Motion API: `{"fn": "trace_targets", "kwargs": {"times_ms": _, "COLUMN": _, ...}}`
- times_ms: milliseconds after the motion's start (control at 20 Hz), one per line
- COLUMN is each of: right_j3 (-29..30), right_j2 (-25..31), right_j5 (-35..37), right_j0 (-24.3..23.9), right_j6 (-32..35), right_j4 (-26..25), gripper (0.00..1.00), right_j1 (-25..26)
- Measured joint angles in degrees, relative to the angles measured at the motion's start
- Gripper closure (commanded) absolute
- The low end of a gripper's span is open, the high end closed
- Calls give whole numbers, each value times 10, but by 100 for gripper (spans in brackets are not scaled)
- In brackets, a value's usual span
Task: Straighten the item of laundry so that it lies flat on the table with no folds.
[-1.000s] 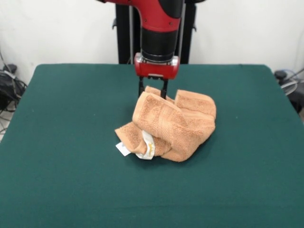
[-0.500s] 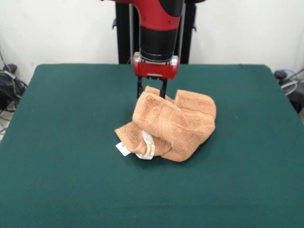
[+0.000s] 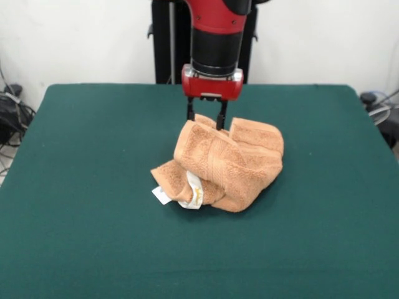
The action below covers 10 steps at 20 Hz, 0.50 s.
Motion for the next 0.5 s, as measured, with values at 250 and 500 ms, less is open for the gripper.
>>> {"fn": "trace_targets", "kwargs": {"times_ms": 250, "right_j3": -5, "right_j2": 0, "right_j5": 5, "right_j0": 4, "right_j6": 0, "right_j4": 0, "gripper": 0, "right_j1": -4}}
{"fn": "trace_targets", "kwargs": {"times_ms": 500, "right_j3": -12, "right_j2": 0, "right_j5": 7, "right_j0": 4, "right_j6": 0, "right_j4": 1, "gripper": 0, "right_j1": -4}}
